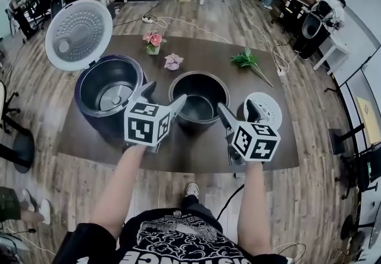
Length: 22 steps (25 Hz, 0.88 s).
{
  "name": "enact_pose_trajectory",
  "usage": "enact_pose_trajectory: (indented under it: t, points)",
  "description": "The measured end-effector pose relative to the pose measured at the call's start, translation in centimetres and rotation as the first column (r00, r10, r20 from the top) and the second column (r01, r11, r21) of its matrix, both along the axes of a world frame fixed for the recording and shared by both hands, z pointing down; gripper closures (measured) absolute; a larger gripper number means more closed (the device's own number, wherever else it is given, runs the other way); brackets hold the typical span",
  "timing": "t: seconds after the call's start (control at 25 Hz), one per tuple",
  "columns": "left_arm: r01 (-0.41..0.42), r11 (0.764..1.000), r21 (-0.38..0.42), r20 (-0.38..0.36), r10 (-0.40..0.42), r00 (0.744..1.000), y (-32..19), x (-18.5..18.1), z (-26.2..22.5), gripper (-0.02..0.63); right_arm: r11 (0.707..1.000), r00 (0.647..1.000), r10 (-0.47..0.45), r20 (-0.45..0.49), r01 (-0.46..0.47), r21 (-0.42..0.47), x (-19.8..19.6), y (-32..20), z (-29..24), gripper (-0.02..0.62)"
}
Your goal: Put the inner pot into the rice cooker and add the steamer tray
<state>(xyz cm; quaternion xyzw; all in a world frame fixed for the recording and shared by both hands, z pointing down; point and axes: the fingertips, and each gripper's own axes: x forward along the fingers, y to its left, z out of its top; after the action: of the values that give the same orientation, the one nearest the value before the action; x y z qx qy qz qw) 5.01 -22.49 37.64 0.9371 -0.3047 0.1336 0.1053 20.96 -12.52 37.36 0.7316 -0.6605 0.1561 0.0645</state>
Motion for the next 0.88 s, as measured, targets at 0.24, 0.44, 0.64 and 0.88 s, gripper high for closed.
enact_pose_trajectory:
  t: [0.24,0.44,0.64,0.88]
  points:
    - [0.064,0.997,-0.041,0.005,-0.064,0.998,-2.0,1.5,1.1,0.204,0.997,0.998,-0.066,0.009,0.066,-0.041,1.8,-2.9,1.1,0.187]
    - [0.1,0.991,-0.087,0.032,-0.098,0.995,-2.8,3.0,3.1,0.204,0.99,0.993,-0.112,0.021,0.113,-0.079,3.4,-4.5,2.6,0.187]
    - [0.151,0.978,-0.146,0.06,-0.144,0.988,-3.8,3.7,5.5,0.204,0.98,0.987,-0.152,0.049,0.157,-0.122,4.8,-6.2,4.8,0.195]
    - [0.237,0.946,-0.219,0.091,-0.222,0.971,-4.7,3.5,8.2,0.204,0.962,0.974,-0.2,0.102,0.215,-0.17,6.0,-8.0,7.5,0.209]
